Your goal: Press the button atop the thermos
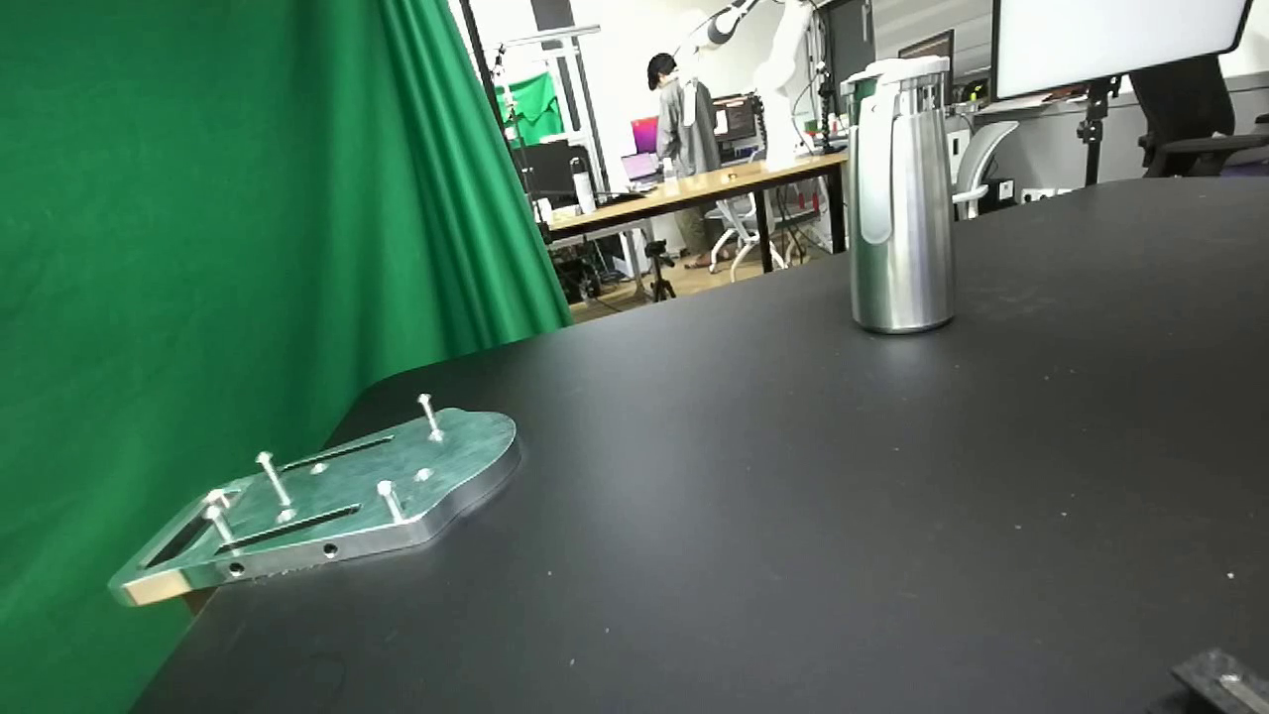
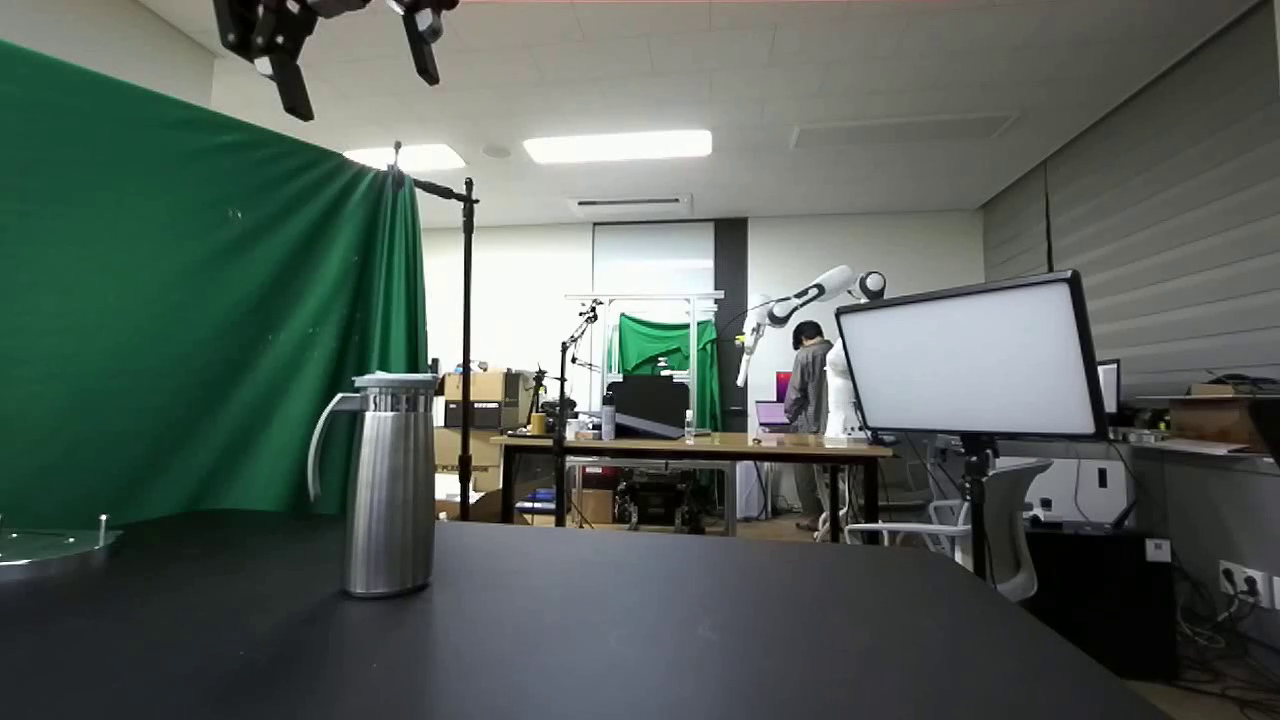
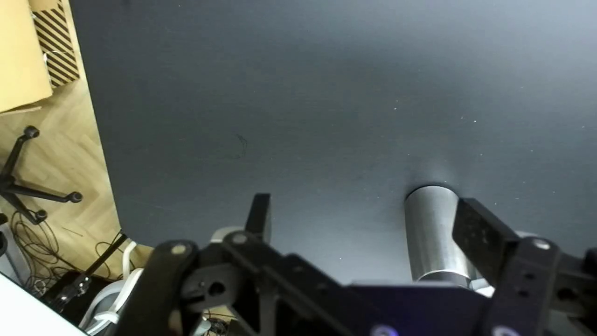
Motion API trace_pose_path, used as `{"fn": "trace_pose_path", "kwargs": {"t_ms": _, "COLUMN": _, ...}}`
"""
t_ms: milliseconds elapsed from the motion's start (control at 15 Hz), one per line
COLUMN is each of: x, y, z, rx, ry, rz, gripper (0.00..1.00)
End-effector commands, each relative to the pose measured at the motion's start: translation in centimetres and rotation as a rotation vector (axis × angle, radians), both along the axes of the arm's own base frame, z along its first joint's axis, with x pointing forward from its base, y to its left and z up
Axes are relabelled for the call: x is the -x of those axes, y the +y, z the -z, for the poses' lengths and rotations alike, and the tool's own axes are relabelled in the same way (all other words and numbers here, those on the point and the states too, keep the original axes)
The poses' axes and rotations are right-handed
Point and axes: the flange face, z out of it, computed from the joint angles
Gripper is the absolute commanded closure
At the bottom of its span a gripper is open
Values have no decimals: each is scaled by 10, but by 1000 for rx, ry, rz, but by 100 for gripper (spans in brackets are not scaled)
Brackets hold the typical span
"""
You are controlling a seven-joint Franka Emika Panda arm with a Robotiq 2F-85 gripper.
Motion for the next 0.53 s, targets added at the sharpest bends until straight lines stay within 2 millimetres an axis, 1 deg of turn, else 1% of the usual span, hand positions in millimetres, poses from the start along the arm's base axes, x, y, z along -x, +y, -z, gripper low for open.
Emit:
{"fn": "trace_pose_path", "kwargs": {"t_ms": 0, "x": 0, "y": 0, "z": 0, "rx": 0, "ry": 1, "rz": 0, "gripper": 0}}
{"fn": "trace_pose_path", "kwargs": {"t_ms": 67, "x": -5, "y": -1, "z": 0, "rx": 3, "ry": -7, "rz": -25, "gripper": 0}}
{"fn": "trace_pose_path", "kwargs": {"t_ms": 200, "x": -28, "y": -2, "z": 6, "rx": 14, "ry": -17, "rz": -14, "gripper": 0}}
{"fn": "trace_pose_path", "kwargs": {"t_ms": 333, "x": -63, "y": -3, "z": 23, "rx": 25, "ry": -15, "rz": -16, "gripper": 0}}
{"fn": "trace_pose_path", "kwargs": {"t_ms": 467, "x": -88, "y": 1, "z": 44, "rx": 22, "ry": 18, "rz": -16, "gripper": 0}}
